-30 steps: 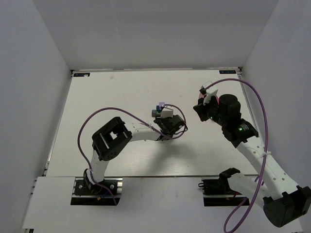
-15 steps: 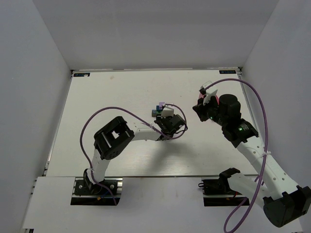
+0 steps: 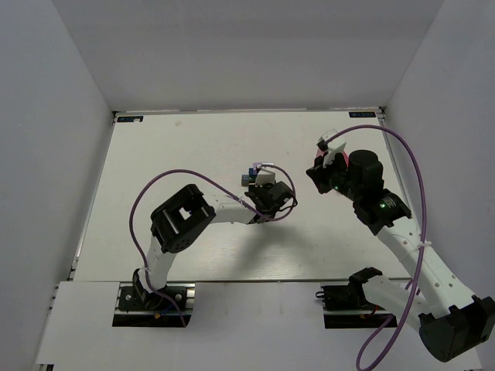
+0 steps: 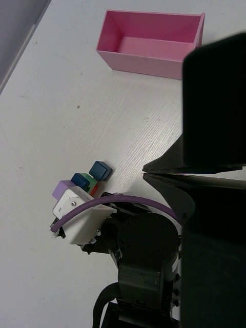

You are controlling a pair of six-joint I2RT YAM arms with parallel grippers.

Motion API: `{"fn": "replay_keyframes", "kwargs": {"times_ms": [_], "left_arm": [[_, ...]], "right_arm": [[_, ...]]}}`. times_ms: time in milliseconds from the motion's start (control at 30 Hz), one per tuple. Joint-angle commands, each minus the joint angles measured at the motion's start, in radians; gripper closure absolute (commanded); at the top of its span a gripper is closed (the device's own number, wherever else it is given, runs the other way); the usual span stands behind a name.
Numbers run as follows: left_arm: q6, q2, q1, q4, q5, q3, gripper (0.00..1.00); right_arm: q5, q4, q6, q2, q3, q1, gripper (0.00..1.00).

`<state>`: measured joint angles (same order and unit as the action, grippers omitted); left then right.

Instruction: Build the wood block tower

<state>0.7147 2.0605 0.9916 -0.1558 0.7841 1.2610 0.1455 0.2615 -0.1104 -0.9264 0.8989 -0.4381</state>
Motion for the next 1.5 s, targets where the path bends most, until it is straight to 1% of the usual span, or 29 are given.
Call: {"fn": "replay_keyframes", "kwargs": {"times_ms": [0,67,200,267,300,467,567,667,733,767,833,1033,1200,1333,1433,1467], "left_arm": [[0.005,0.027,-0.014,-0.013,0.023,-0.018,0.48],[0.005,0.027,-0.014,-0.013,0.023,-0.018,0.49],[0.017,0.036,-0.014,-0.013,0.023,-0.018,0.55],[0.017,0.046,-0.014,-0.013,0.014,-0.009,0.61],[0.017,0.046,-0.014,-0.013,0.014,-0.009,0.69],[0.017,0.026,0.007,-0.013,0.004,-0.018,0.81],[0.017,-0.02,0.025,-0.024,-0.081,-0.04,0.86],[0.017,-0.06,0.045,-0.024,-0.127,-0.069,0.87],[0.017,-0.094,0.056,-0.043,-0.14,-0.078,0.89],[0.017,-0.103,0.065,-0.054,-0.14,-0.078,0.92],[0.017,-0.117,0.076,-0.064,-0.14,-0.078,0.92],[0.017,-0.18,0.123,-0.146,-0.06,-0.06,0.97],[-0.006,-0.237,0.157,-0.221,-0.013,-0.029,0.98],[-0.053,-0.31,0.167,-0.235,-0.002,-0.018,0.98],[-0.075,-0.399,0.148,-0.226,-0.037,-0.031,0.98],[-0.105,-0.446,0.137,-0.209,-0.037,-0.047,0.98]], "right_arm": [[0.019,-0.041,0.009,0.02,-0.005,-0.002,0.92],[0.019,-0.042,0.009,0.018,-0.003,-0.001,0.92],[0.023,-0.042,0.009,0.018,-0.008,0.001,0.92],[0.023,-0.044,0.009,0.017,-0.006,0.001,0.92],[0.023,-0.044,0.009,0.017,-0.006,0.001,0.92],[0.022,-0.044,0.008,0.018,-0.006,0.001,0.92],[0.023,-0.042,0.008,0.024,-0.008,0.001,0.92],[0.025,-0.042,0.011,0.026,-0.009,0.004,0.92],[0.023,-0.045,0.011,0.026,-0.008,0.002,0.92],[0.02,-0.041,0.011,0.027,-0.006,0.004,0.92],[0.019,-0.044,0.009,0.027,-0.008,0.004,0.92],[0.006,-0.045,0.006,0.026,-0.011,0.004,0.92],[-0.001,-0.048,0.005,0.032,-0.011,0.002,0.92],[-0.02,-0.05,0.002,0.034,-0.014,0.002,0.92],[-0.026,-0.054,0.0,0.038,-0.018,0.006,0.92],[-0.027,-0.054,0.0,0.04,-0.02,0.004,0.92]]}}
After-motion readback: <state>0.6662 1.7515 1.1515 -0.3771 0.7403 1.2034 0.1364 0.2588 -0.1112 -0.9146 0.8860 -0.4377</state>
